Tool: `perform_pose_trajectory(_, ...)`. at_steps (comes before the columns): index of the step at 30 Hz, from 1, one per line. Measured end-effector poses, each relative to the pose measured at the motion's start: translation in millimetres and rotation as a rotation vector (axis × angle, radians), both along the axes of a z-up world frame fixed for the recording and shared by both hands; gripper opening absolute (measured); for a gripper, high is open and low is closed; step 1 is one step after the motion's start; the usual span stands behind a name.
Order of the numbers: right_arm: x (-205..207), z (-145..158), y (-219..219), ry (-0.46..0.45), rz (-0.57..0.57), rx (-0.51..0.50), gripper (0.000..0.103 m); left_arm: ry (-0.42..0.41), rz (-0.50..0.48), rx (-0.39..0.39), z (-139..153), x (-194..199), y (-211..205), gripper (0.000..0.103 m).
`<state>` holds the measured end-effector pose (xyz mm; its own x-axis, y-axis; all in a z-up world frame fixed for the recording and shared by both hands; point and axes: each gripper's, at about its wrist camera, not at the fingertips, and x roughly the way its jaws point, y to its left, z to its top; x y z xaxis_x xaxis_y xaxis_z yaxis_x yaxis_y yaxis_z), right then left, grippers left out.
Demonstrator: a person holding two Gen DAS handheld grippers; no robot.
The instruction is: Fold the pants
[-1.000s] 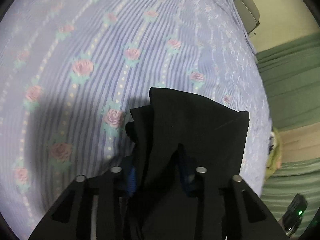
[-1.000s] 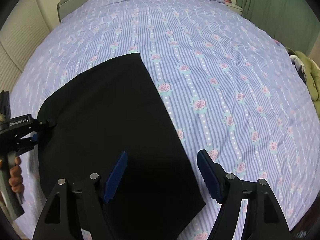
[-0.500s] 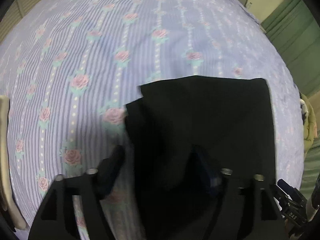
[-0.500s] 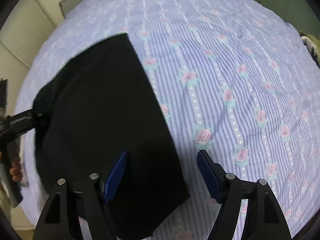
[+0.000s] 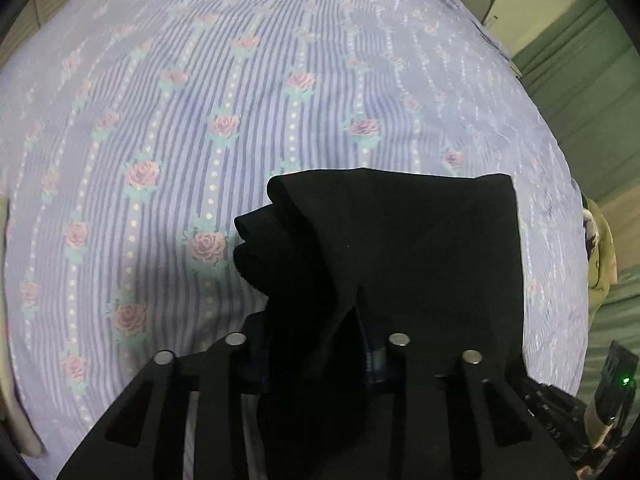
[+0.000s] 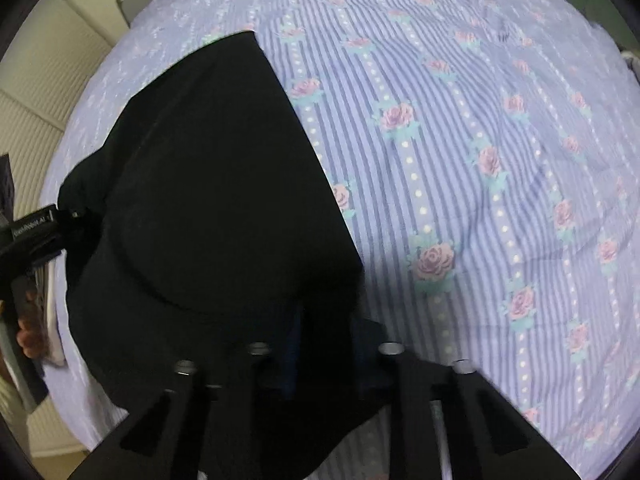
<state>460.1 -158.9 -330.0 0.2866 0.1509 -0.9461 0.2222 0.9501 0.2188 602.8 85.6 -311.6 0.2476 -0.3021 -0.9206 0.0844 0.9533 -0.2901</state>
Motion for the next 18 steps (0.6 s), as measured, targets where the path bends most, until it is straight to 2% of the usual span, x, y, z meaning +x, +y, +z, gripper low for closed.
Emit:
perform_pose_trajectory(3, -4, 20, 1, -0.045, 0.015, -0.004, 0.010, -0.017, 0.000, 0.002, 13, -3, -6, 0.023)
perform_pose_trajectory(11, -12, 80, 1, -0.165, 0.058, 0.024, 0.008, -0.072, -0.007, -0.029, 66, -15, -15, 0.021)
perform_pose_trajectory(18, -47, 144, 3, -0.279, 0.139, 0.033, 0.008, -0.182, 0.014, -0.023, 138, -51, -14, 0.021)
